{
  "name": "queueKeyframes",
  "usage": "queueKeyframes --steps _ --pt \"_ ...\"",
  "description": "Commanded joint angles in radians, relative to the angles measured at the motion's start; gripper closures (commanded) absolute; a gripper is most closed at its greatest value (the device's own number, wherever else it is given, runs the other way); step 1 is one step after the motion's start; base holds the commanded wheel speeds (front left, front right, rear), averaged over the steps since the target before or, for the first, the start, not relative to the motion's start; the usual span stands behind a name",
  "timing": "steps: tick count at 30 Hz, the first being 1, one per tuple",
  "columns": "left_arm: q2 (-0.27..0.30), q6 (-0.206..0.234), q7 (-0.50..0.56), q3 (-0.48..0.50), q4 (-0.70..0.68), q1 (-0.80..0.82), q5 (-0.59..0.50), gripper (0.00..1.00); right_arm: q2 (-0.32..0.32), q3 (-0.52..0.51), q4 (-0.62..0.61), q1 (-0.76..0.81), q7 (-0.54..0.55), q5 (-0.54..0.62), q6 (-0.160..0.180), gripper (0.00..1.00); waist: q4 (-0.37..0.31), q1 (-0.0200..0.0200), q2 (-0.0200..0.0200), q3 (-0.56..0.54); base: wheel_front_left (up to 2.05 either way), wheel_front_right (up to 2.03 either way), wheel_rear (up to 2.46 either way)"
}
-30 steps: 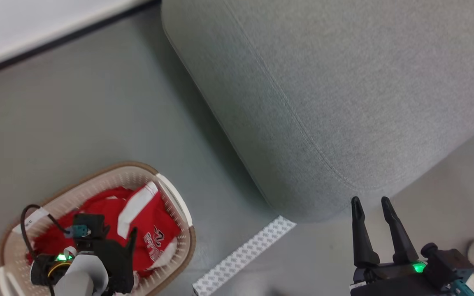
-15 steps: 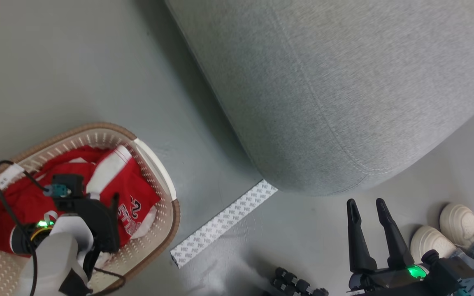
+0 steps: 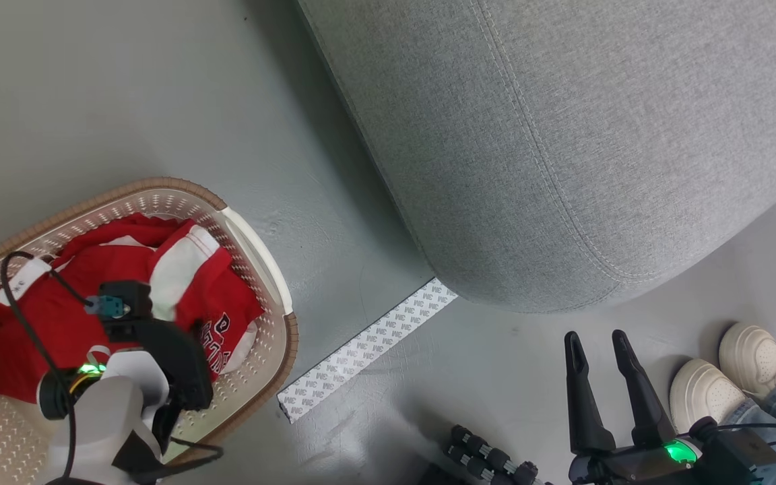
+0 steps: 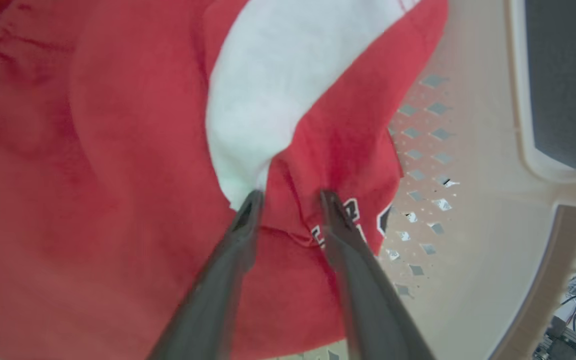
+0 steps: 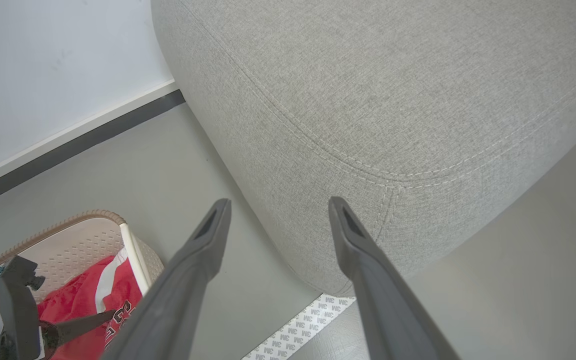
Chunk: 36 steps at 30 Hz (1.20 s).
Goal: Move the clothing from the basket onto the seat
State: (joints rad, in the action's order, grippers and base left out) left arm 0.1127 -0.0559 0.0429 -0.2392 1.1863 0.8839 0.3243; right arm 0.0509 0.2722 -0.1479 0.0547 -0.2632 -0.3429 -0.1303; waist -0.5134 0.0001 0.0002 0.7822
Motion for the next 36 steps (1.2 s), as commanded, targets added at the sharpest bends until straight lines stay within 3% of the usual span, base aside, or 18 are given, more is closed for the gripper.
queueKeyframes --steps 1,16,24,30,36 --pt "-0.001 -0.005 -0.003 -0.004 0.011 0.002 0.004 1.00 -0.001 -0.001 -0.001 0.013 -0.001 0.005 -0.001 0.00 0.000 -0.0001 -0.0002 -0.001 0.00 0.00 0.00" --pt "0.010 -0.033 -0.082 -0.009 0.029 -0.039 0.038 1.00 -0.001 0.069 0.069 -0.098 -0.001 -0.009 -0.001 0.00 -0.020 -0.0001 -0.0002 -0.101 0.00 0.00 0.00" --pt "-0.043 -0.059 -0.138 -0.026 -0.015 -0.096 0.072 1.00 0.000 0.043 0.152 -0.148 -0.001 0.030 -0.001 0.00 0.081 -0.0001 -0.0002 -0.284 0.00 0.00 0.00" --pt "-0.062 -0.072 -0.145 -0.067 -0.098 -0.137 0.115 1.00 0.000 0.021 0.210 -0.140 -0.001 0.063 -0.001 0.00 0.196 -0.0001 -0.0002 -0.437 0.00 0.00 0.00" --pt "-0.064 -0.073 -0.106 -0.170 -0.272 -0.209 0.251 1.00 0.001 0.007 0.259 -0.092 -0.001 0.088 -0.001 0.00 0.311 -0.0001 -0.0002 -0.605 0.00 0.00 0.00"
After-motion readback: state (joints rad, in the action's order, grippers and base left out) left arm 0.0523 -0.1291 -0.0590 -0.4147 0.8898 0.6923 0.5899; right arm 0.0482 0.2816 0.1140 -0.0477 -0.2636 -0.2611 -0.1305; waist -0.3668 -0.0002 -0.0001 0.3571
